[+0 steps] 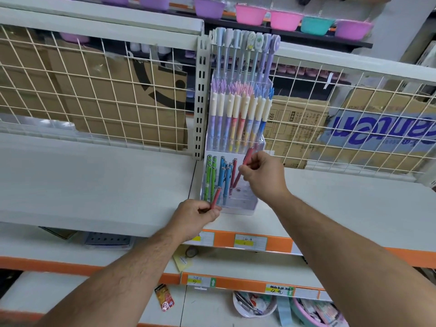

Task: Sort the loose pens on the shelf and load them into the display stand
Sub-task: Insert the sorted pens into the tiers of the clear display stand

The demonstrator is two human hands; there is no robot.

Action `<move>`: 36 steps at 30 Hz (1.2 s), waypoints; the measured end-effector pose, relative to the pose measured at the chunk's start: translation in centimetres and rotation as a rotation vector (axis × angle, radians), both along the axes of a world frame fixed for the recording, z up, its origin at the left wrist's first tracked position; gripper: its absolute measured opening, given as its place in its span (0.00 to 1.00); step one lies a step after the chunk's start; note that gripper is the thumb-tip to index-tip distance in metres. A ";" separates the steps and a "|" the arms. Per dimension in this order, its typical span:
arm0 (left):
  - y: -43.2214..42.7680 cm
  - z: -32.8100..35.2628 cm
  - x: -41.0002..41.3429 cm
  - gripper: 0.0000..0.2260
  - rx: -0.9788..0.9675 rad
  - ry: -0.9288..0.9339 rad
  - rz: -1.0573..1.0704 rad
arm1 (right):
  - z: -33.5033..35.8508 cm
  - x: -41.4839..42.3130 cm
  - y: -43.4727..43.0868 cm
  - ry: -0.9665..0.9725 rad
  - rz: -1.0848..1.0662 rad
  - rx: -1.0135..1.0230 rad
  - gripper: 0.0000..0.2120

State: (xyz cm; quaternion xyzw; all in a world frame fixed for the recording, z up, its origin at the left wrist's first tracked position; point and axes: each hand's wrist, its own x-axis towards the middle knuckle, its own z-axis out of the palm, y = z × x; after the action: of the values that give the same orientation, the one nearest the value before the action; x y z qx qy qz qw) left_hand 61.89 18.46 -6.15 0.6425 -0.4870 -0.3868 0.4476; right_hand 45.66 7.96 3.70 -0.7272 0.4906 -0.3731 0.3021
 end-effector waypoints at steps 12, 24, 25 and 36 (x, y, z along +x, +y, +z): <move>-0.1 -0.3 0.2 0.05 -0.014 -0.007 0.007 | -2.3 1.1 0.0 0.238 0.005 -0.007 0.06; 0.0 -0.2 0.1 0.05 -0.003 0.005 0.005 | -3.1 1.3 -0.1 0.281 -0.009 0.022 0.05; 0.0 -0.2 0.1 0.05 -0.004 0.001 0.006 | -3.2 1.2 -0.1 0.276 -0.012 0.024 0.05; 0.0 -0.2 0.1 0.04 -0.022 -0.023 0.001 | -4.1 -0.1 2.1 0.163 0.013 0.071 0.05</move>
State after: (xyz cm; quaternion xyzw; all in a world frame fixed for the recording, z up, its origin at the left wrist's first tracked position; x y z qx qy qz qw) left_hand 61.95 18.47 -6.37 0.6423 -0.4958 -0.3739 0.4493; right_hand 45.56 10.07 -0.36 -0.7474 0.5215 -0.2930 0.2891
